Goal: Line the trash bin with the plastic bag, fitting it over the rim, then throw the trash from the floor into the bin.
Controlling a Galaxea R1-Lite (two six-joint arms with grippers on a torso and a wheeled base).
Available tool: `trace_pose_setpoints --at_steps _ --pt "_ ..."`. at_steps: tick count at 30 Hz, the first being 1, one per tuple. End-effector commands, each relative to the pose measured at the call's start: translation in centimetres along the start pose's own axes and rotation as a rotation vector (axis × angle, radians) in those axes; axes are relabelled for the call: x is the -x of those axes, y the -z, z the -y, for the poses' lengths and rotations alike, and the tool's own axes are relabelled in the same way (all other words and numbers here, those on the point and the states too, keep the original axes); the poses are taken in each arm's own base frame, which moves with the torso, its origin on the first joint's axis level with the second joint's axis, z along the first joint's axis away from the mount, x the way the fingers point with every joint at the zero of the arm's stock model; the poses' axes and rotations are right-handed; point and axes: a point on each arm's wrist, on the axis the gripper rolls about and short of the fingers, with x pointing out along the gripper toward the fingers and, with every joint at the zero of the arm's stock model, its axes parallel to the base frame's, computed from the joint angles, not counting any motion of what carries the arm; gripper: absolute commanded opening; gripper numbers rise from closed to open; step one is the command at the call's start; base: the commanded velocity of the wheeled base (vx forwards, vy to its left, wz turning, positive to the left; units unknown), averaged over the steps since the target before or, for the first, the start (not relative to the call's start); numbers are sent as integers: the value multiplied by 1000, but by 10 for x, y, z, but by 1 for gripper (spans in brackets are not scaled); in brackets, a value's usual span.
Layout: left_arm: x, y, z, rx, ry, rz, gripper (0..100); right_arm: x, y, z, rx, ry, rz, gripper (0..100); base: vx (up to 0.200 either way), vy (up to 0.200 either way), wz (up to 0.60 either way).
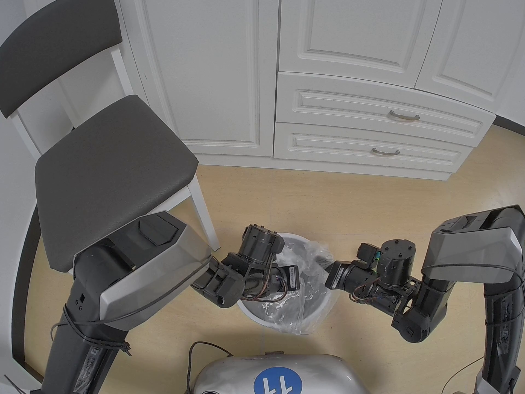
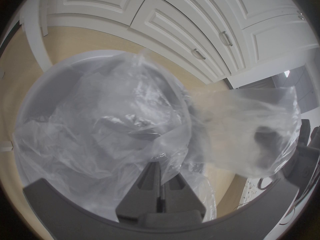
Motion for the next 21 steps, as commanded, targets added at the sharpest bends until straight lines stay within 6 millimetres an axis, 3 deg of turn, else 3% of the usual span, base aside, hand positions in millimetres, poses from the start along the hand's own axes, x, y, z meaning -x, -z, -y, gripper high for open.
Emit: trace_pose_setpoints --at_steps 1,14,17,21 --pt "-10 1 8 -12 17 -2 0 -5 9 5 -2 4 -12 0 0 0 0" --pt "-6 -13 2 22 -14 -9 0 -3 4 -1 2 -11 2 0 0 0 0" --pt "9 -23 -4 41 -30 10 0 -3 4 -1 2 -10 1 0 0 0 0" --pt "44 -32 -8 59 -41 31 0 -3 4 -1 3 -10 1 0 0 0 0"
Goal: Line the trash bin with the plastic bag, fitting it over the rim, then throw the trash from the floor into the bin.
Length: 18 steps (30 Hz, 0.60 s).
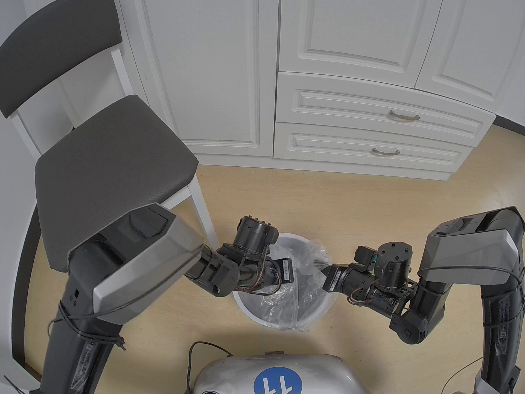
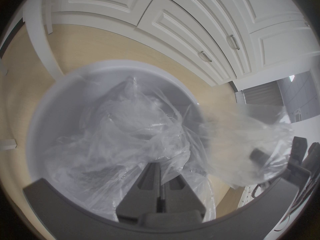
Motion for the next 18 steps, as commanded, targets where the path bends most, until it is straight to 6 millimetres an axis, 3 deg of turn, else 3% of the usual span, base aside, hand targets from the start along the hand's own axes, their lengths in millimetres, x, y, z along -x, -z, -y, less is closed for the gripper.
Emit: trace_pose_setpoints --at_steps 1,9,11,12,14,18 --pt "47 -18 -3 20 -7 46 0 1 -2 -1 5 -10 14 0 0 0 0" --pt "104 -17 -9 26 -47 115 0 17 -20 -14 33 -31 54 0 0 0 0" --pt "106 -16 -9 26 -49 116 0 17 -20 -14 34 -31 54 0 0 0 0" --pt "130 -14 -13 36 -63 131 0 20 -24 -13 80 -19 57 0 0 0 0" --pt "144 -11 -16 44 -69 134 0 20 -24 -10 120 -2 48 0 0 0 0" --pt "153 -9 -31 -2 -110 129 0 24 -17 -3 224 75 13 0 0 0 0"
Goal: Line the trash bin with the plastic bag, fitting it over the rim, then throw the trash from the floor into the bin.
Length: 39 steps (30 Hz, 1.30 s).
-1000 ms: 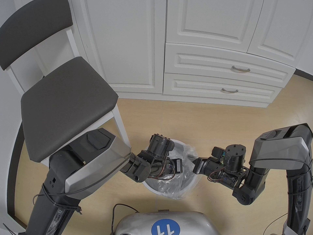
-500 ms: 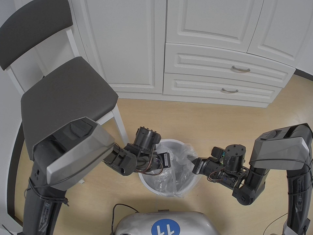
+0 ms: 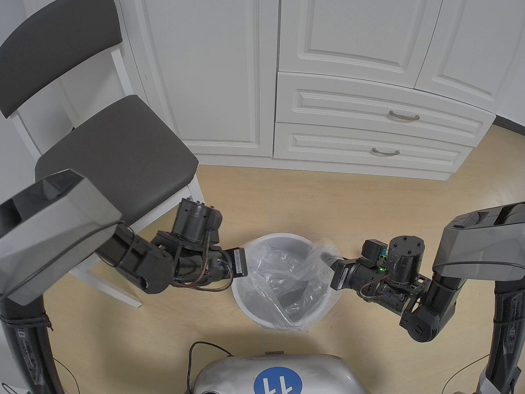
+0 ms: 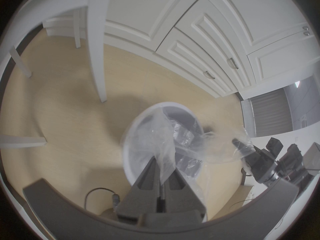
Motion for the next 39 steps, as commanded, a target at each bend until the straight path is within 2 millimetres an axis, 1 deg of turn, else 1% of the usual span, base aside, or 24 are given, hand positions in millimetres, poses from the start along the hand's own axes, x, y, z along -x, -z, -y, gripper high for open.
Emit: trace_pose_setpoints --at_steps 1,2,3,6,9,13,14,16,20,21,25,26,28,39 --pt "38 -8 -20 -51 -43 45 0 8 2 5 127 98 -36 0 0 0 0" --pt "38 -8 -20 -51 -43 45 0 8 2 5 127 98 -36 0 0 0 0" --pt "39 -5 -33 -80 -67 31 0 8 6 9 214 194 -54 0 0 0 0" --pt "38 -2 -44 -84 -87 17 0 10 9 13 279 251 -72 0 0 0 0" --pt "29 0 -53 -89 -100 13 0 14 17 15 323 261 -121 0 0 0 0" --pt "26 1 -58 -95 -109 7 0 19 23 18 348 276 -164 0 0 0 0" --pt "22 2 -66 -96 -126 -4 0 25 26 18 375 282 -201 0 0 0 0" --pt "23 2 -68 -94 -128 -4 0 29 26 18 396 283 -217 0 0 0 0" --pt "27 4 -70 -91 -134 -9 0 39 26 17 440 283 -245 0 0 0 0" --pt "31 4 -73 -109 -139 -15 0 45 26 17 464 283 -258 0 0 0 0" --pt "38 8 -78 -159 -117 -39 0 53 24 15 499 282 -275 0 0 0 0" --pt "47 9 -80 -182 -91 -47 0 59 23 14 516 282 -295 0 0 0 0" --pt "51 10 -81 -194 -78 -54 0 64 20 12 531 280 -313 0 0 0 0" --pt "61 14 -86 -242 -88 -95 0 79 13 7 560 283 -405 0 0 0 0"
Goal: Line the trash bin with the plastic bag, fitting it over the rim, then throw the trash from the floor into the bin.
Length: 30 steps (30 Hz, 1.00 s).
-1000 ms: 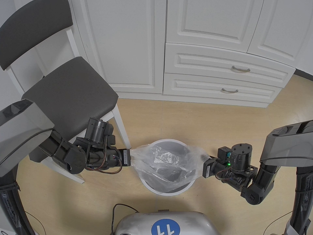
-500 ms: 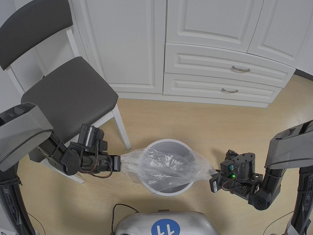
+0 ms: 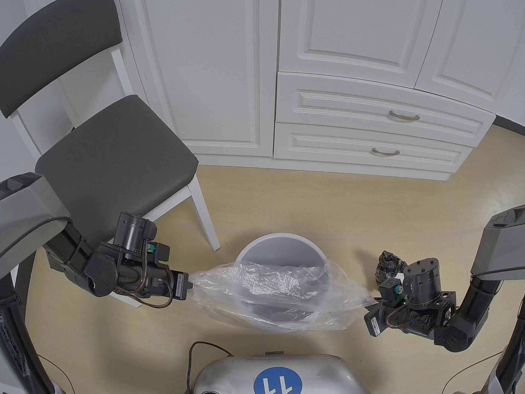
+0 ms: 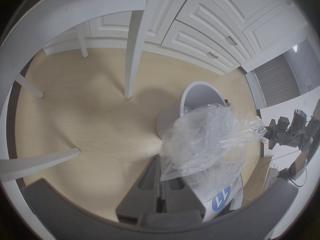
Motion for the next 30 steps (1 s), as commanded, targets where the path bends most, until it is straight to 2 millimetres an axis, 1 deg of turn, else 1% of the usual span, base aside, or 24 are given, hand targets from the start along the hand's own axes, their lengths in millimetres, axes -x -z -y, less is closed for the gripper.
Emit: trace_pose_setpoints --at_steps 1,4,6,10,14,16,17,20,24,28,30 --pt "6 1 -3 -11 -7 -11 0 11 -7 2 17 1 15 0 0 0 0" --pt "6 2 -4 -17 0 -19 0 13 -6 2 23 -2 -1 0 0 0 0" --pt "2 5 -4 -24 12 -36 0 11 -4 1 28 -6 -23 0 0 0 0" --pt "-12 13 -4 -28 21 -75 0 2 4 -3 36 -17 -58 0 0 0 0" --pt "-34 23 -3 -34 32 -109 0 -9 14 -6 42 -25 -108 0 0 0 0" --pt "-39 25 -3 -36 34 -109 0 -12 16 -6 41 -25 -117 0 0 0 0" --pt "-49 28 -3 -42 37 -94 0 -17 20 -5 38 -22 -134 0 0 0 0" --pt "-60 31 -2 -56 45 -54 0 -25 23 0 22 -6 -151 0 0 0 0" --pt "-62 29 -1 -29 53 -5 0 -30 26 6 9 9 -161 0 0 0 0" --pt "-62 22 1 10 65 59 0 -31 26 7 5 14 -163 0 0 0 0" --pt "-62 15 2 37 77 122 0 -34 29 8 2 16 -173 0 0 0 0"
